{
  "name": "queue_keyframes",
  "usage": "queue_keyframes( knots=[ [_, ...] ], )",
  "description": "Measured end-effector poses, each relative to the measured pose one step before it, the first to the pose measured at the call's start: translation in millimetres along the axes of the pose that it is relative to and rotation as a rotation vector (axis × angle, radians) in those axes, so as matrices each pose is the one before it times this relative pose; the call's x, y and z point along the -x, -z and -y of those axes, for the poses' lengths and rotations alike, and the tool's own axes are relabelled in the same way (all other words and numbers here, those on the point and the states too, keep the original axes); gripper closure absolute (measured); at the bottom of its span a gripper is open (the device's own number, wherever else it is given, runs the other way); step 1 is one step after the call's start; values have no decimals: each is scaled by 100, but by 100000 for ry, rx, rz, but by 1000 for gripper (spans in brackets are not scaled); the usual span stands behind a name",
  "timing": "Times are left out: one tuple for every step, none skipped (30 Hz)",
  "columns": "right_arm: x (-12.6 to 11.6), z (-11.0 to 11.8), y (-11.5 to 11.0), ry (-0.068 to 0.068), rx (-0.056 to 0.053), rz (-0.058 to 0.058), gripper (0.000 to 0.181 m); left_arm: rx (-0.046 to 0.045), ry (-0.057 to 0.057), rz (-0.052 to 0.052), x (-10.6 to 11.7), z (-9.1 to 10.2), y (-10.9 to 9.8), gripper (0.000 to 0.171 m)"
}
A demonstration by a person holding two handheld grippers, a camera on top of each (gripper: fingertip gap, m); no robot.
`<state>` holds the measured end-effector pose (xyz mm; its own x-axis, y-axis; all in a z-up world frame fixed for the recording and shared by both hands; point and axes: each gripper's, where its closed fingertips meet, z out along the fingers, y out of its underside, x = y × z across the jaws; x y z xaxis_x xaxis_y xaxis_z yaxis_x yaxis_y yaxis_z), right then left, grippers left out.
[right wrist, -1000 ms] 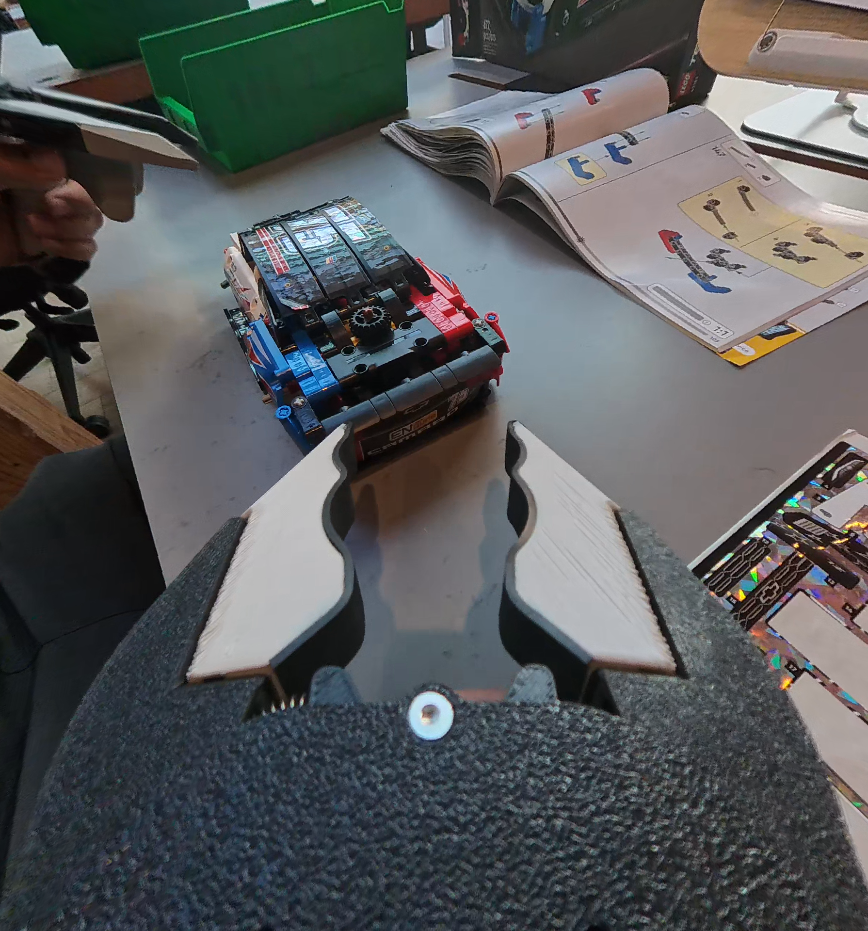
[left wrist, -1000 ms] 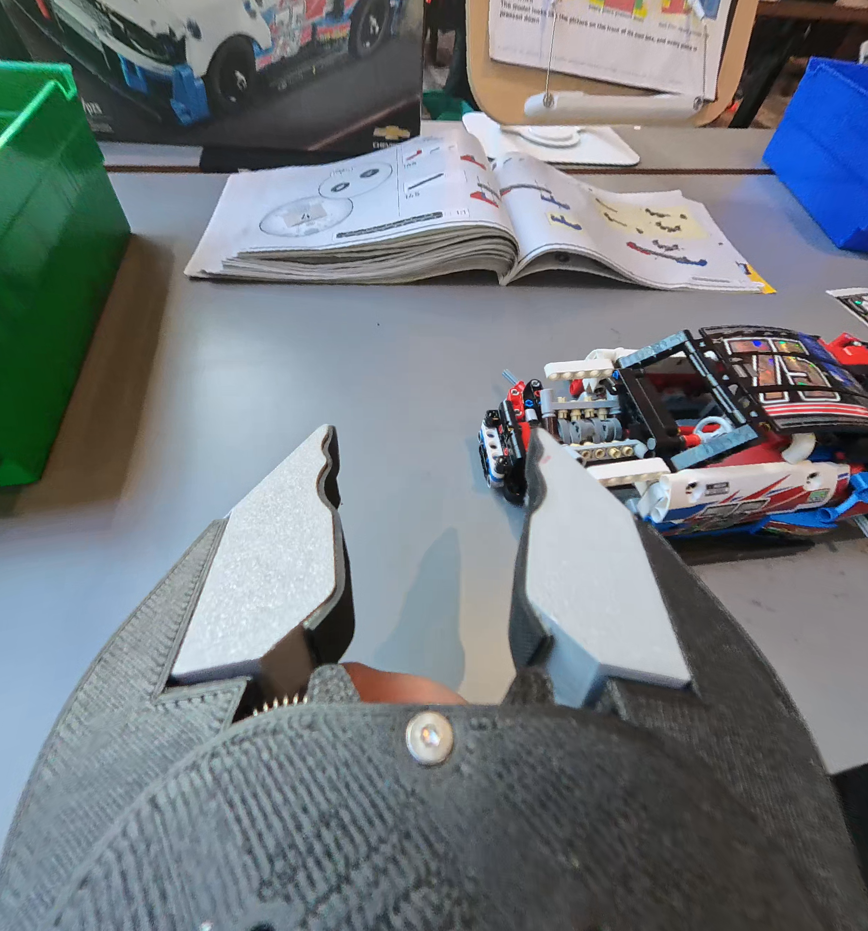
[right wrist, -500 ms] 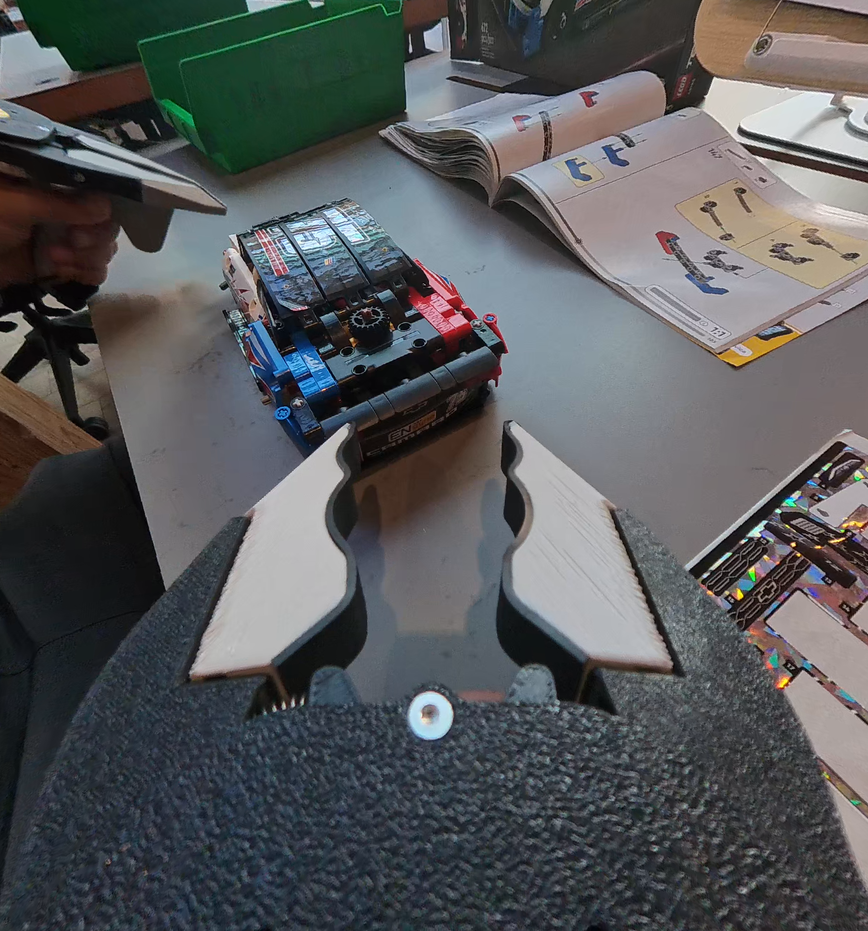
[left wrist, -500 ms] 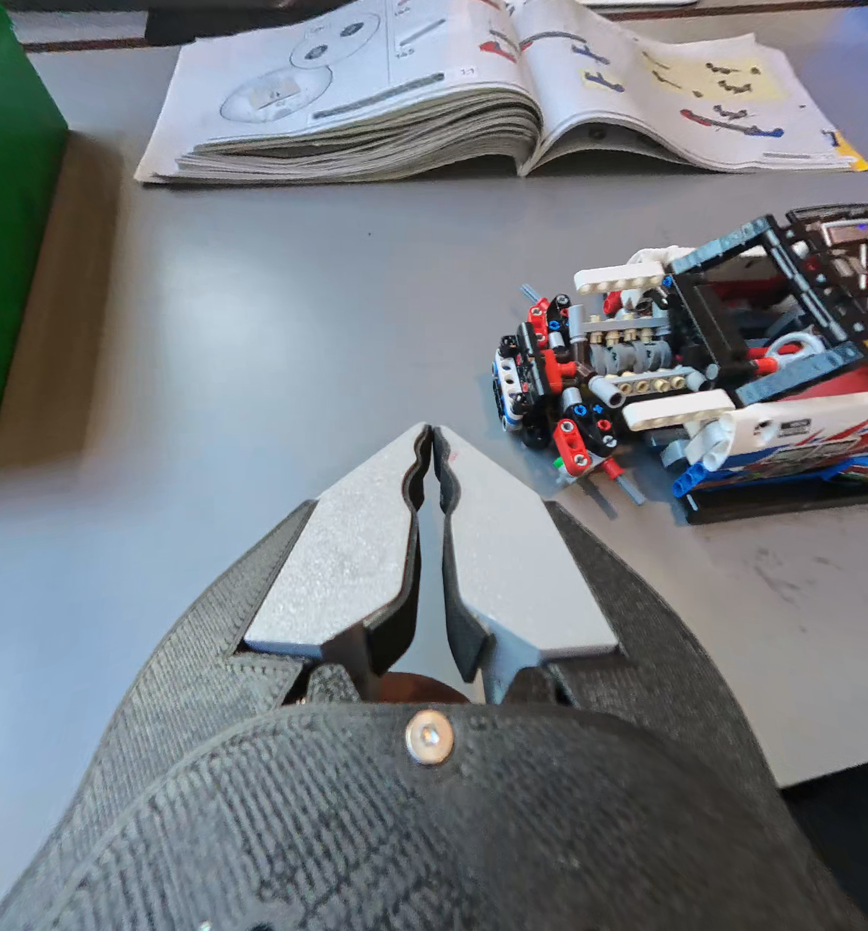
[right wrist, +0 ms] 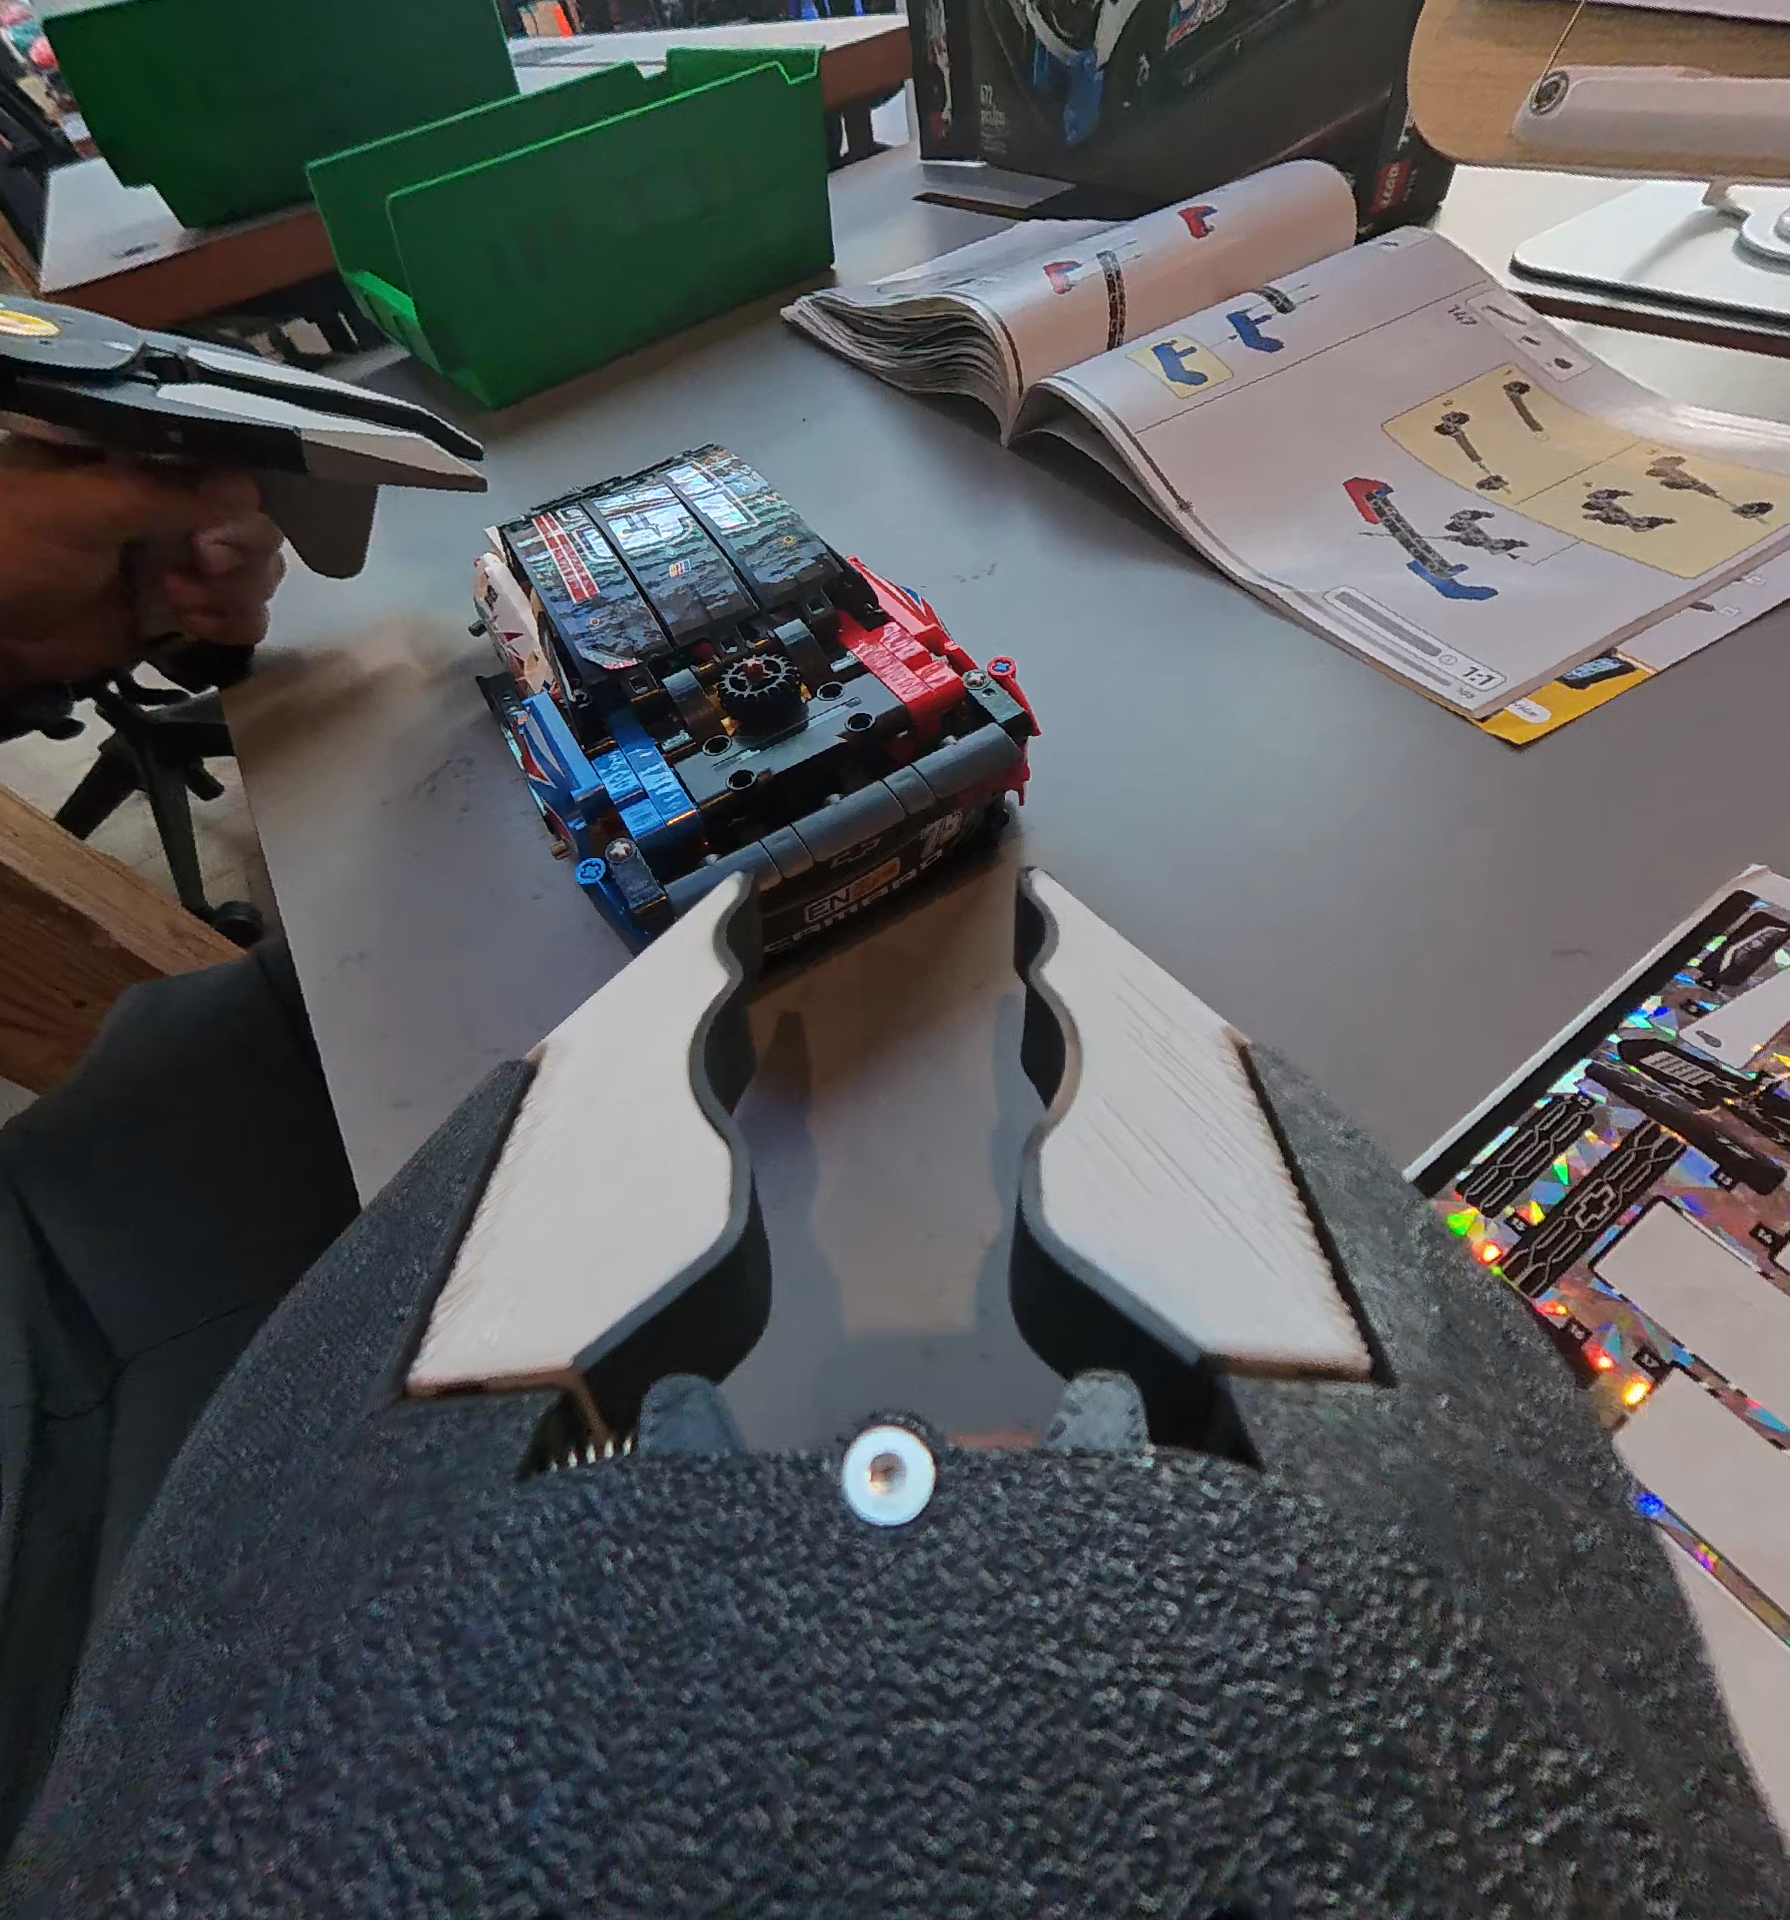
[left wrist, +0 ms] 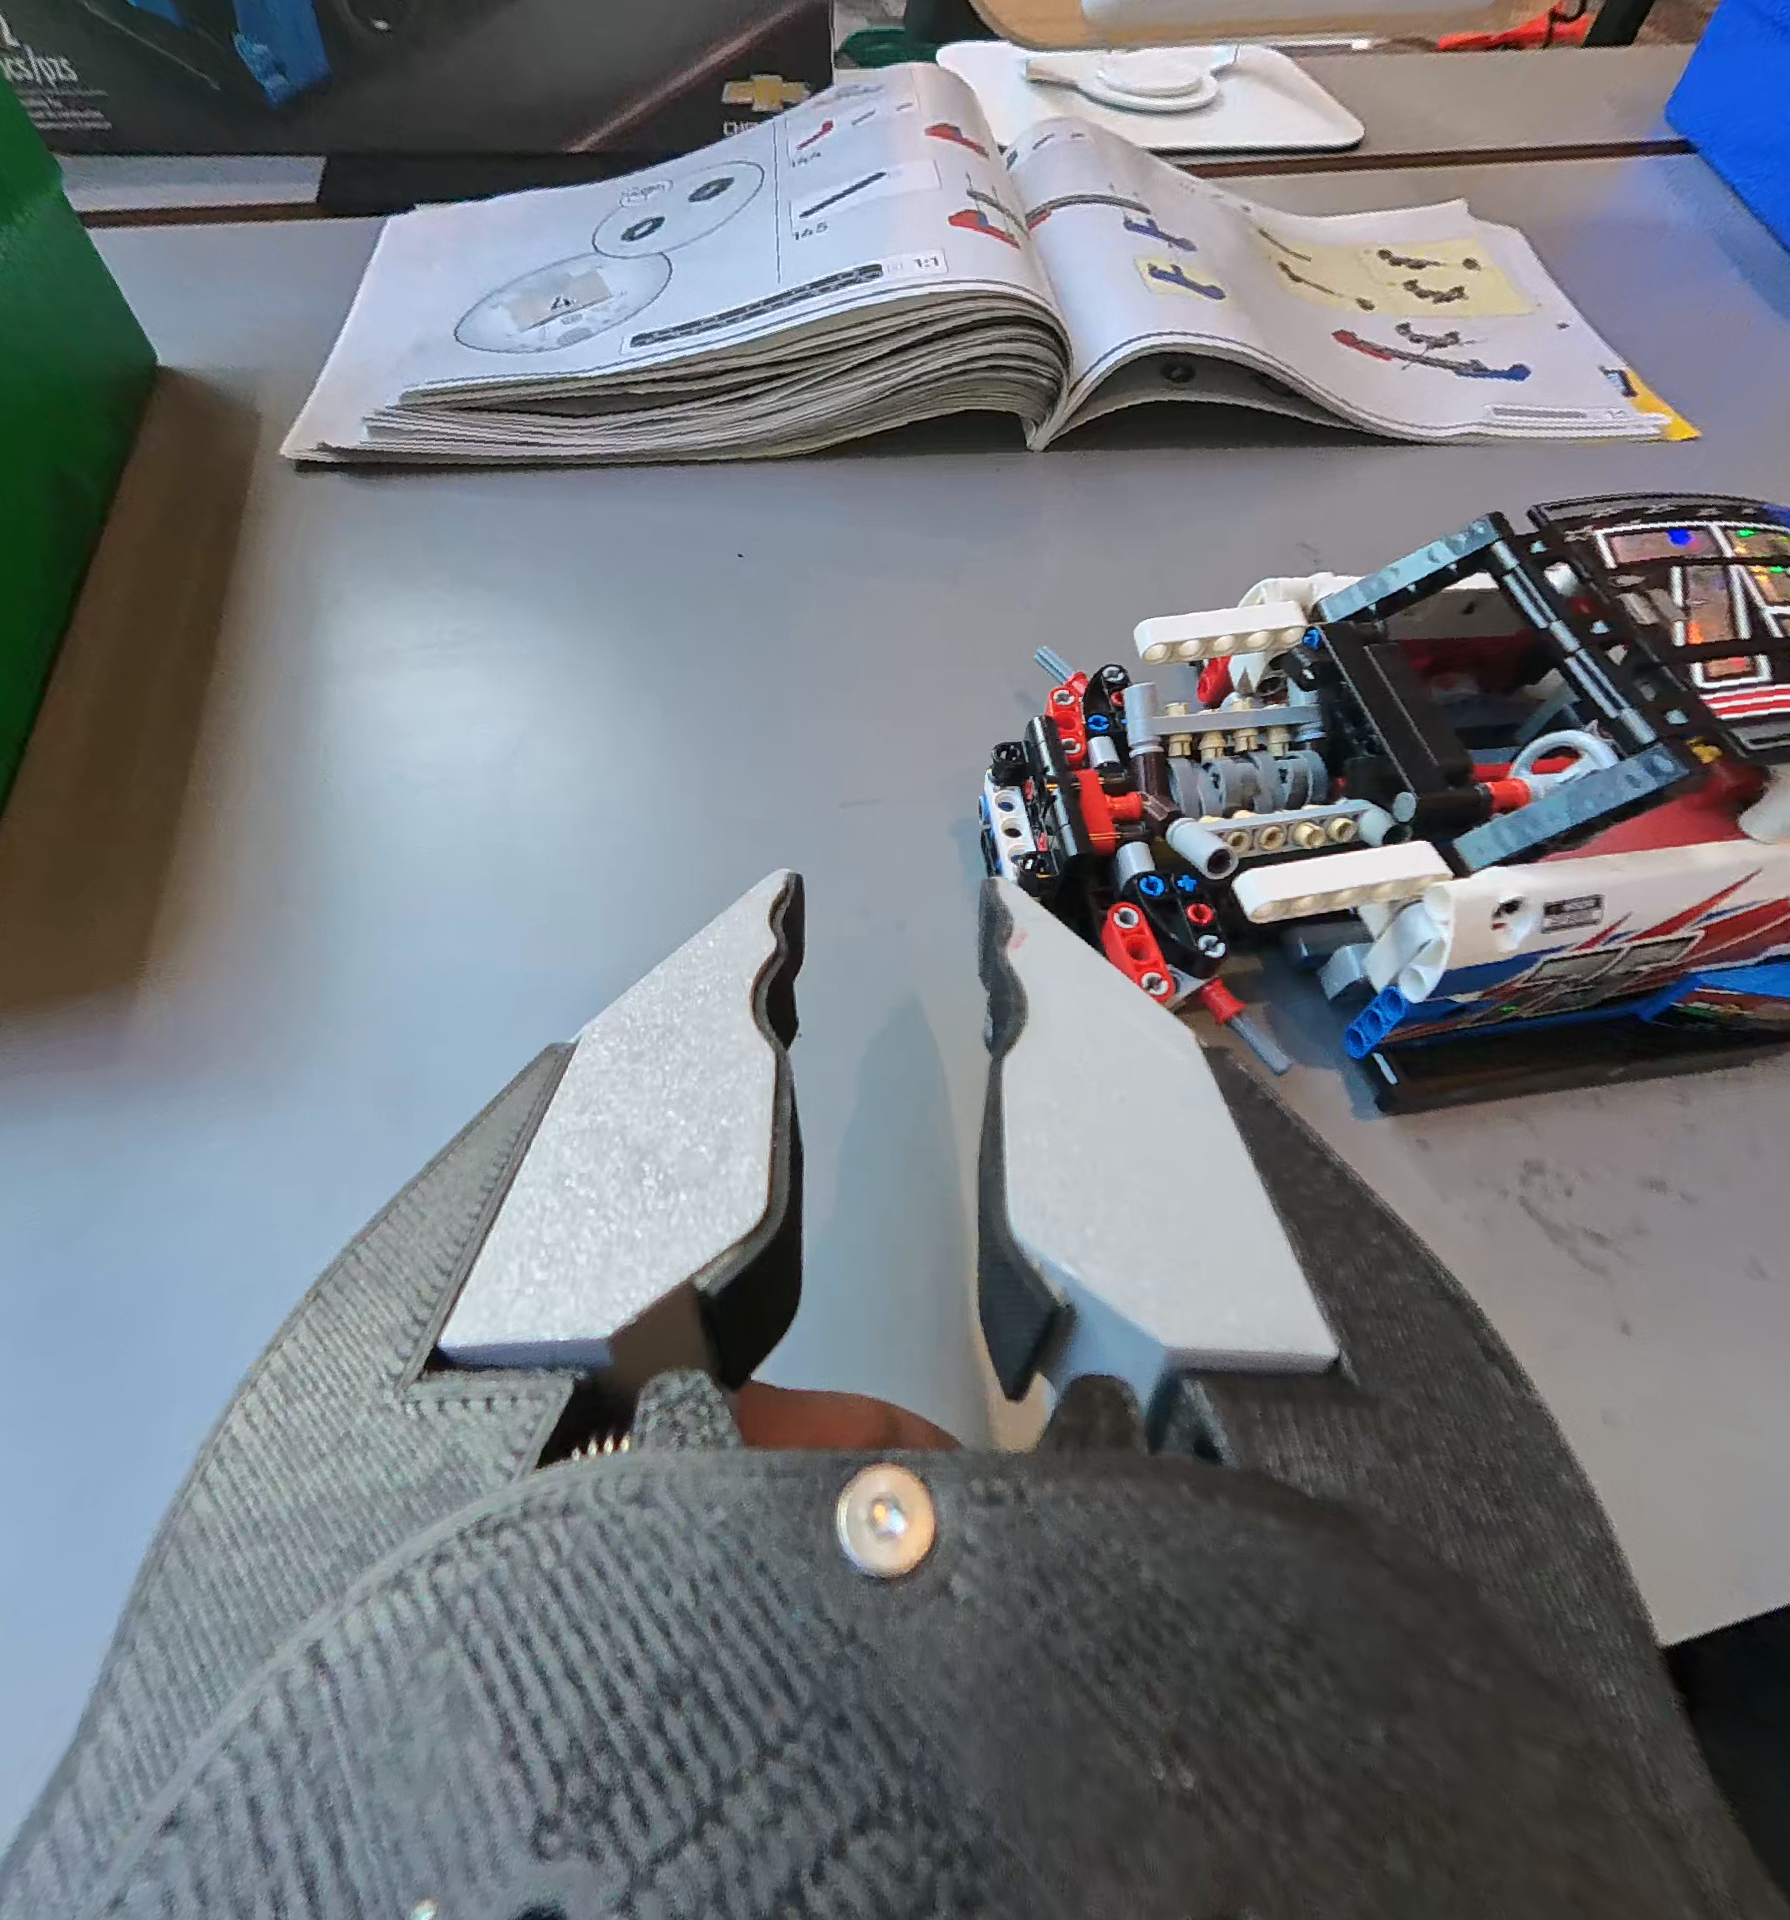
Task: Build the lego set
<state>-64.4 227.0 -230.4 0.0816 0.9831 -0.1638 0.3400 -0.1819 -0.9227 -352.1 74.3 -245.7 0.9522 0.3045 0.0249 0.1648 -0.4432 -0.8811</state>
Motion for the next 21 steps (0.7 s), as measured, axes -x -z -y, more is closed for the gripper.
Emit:
queue_keyframes(
  knots=[
    [-20, 102, 92, -189, -840, 97, 137, 358, -93, -448, -74, -41, -35, 140],
    [-39, 84, 64, -357, -650, 5, 137, 321, -304, -369, -76, -41, -30, 139],
    [-55, 62, 54, -589, -468, -14, 137, 305, -319, -136, -52, -40, -29, 139],
    [-106, 62, 49, -715, -467, -151, 137, 351, -256, -36, -36, -40, -36, 139],
    [-72, 65, 63, -716, -539, 38, 137, 430, -219, -244, -58, -49, -33, 137],
    [-36, 109, 88, -545, -841, 171, 138, 482, -108, -308, -58, -57, -48, 137],
    [-58, 155, 136, -450, -1208, -62, 139, 354, -13, -328, -49, -42, -29, 137],
    [-91, 206, 174, -728, -1509, 8, 139, 151, -23, -224, -32, -25, -3, 136],
    [-167, 312, 277, -1187, -2311, -258, 140, -30, -113, -69, -18, 5, 16, 136],
    [-307, 465, 402, -1455, -3192, -900, 141, -173, -218, -142, -54, 9, 32, 135],
    [-407, 426, 478, -1360, -2511, -1213, 144, -145, -257, -191, -61, 10, 25, 134],
    [-604, 299, 481, -946, -693, -2143, 145, -15, -227, -161, -45, 5, 13, 133],
    [-774, 199, 474, 167, 579, -3166, 145, 275, -84, -331, -51, -37, -24, 133],
    [-855, 185, 446, 1009, 805, -3596, 145, 566, 34, -528, -65, -68, -40, 132],
    [-864, 191, 436, 975, 501, -3700, 145, 575, 111, -565, -69, -71, -55, 131],
    [-852, 172, 418, 484, 307, -3585, 145, 418, 198, -510, -40, -51, -40, 131],
    [-798, 148, 370, 172, 130, -3201, 146, 278, 225, -443, -37, -34, -26, 131],
    [-692, 97, 293, 237, -45, -2523, 146, 211, 215, -387, -33, -27, -7, 131],
    [-555, 48, 216, 294, -350, -1846, 148, 169, 225, -297, -20, -29, -15, 131],
    [-501, -33, 141, 58, -593, -1686, 150, 158, 237, -227, -2, -17, -12, 131],
    [-458, -90, 75, -455, -746, -1600, 153, 133, 223, -195, -7, -7, -7, 131]
  ],
)
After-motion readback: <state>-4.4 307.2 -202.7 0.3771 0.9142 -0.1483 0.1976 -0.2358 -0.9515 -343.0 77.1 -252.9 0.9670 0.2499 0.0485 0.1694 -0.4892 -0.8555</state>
